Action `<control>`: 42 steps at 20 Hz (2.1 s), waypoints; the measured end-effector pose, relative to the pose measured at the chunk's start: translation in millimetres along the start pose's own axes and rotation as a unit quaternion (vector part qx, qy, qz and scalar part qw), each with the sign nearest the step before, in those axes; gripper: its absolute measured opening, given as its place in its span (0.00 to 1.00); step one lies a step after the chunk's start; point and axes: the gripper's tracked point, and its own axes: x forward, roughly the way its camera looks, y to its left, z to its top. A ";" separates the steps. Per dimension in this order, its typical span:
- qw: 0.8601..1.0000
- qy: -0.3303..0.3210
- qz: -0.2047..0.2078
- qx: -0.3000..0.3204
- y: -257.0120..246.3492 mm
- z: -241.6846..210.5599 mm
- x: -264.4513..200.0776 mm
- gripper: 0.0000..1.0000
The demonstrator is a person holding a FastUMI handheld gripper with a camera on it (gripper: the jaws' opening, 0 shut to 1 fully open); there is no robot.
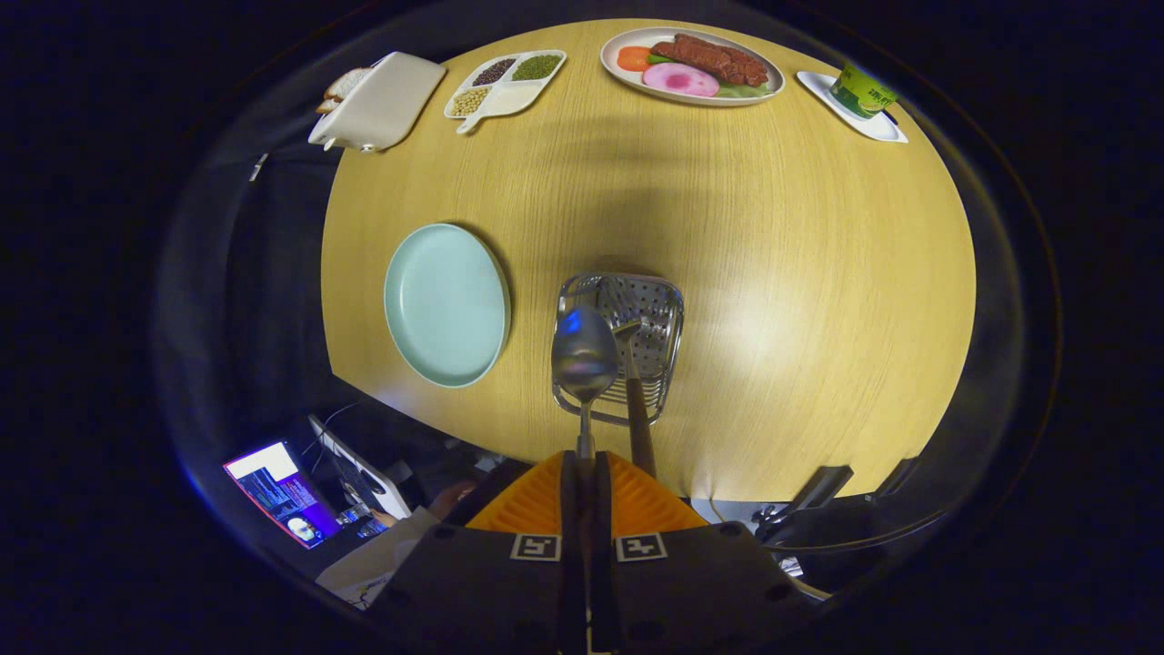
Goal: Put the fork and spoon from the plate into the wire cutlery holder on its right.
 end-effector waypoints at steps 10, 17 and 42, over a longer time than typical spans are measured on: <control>1.000 -0.001 0.006 0.014 -2.1 13.6 8.2 0.14; 0.995 -0.091 0.033 0.006 9.5 21.5 -35.4 0.87; 0.641 -0.764 -0.047 -0.059 87.0 23.4 -386.9 0.99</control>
